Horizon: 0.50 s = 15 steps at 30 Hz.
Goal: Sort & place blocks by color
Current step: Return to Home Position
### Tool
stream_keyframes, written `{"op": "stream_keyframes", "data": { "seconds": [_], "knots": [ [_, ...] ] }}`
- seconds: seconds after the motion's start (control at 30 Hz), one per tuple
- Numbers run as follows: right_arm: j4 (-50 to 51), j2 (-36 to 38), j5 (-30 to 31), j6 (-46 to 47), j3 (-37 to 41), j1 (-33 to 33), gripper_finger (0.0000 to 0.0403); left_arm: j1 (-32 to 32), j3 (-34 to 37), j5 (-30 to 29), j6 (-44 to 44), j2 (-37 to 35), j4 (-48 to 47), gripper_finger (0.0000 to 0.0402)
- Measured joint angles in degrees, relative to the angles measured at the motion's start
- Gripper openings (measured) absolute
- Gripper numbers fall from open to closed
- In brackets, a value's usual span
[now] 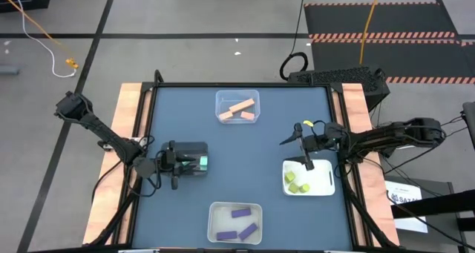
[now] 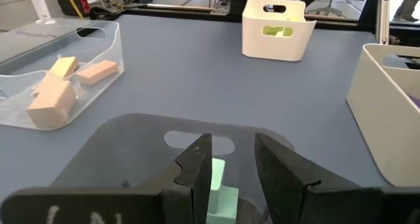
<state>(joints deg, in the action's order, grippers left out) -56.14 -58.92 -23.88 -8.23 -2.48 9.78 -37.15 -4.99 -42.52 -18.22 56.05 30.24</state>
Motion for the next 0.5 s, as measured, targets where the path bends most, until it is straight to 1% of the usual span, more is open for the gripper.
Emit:
{"op": "stream_keyframes", "data": {
  "seconds": [0.1, 0.17, 0.3, 0.5],
  "knots": [
    [2.06, 4.27, -0.02, -0.40, 0.00, 0.00, 0.0281, 0.00, 0.00, 0.45, -0.04, -0.72, -0.15, 0.0115],
    [5.43, 7.37, 0.00, -2.71, 0.00, 0.00, 0.0281, 0.55, 0.00, 0.61, -0.06, -1.50, -0.46, 0.0115],
    [13.50, 13.94, 0.02, -7.71, -0.02, 0.65, 0.0281, 5.70, 0.00, 1.31, -0.11, -4.34, -0.57, 0.0115],
    [23.63, 22.42, 0.04, -9.00, -0.02, 4.29, 0.0281, 12.80, 0.00, 1.48, -0.09, -10.10, -0.49, 0.0115]
  ]
}}
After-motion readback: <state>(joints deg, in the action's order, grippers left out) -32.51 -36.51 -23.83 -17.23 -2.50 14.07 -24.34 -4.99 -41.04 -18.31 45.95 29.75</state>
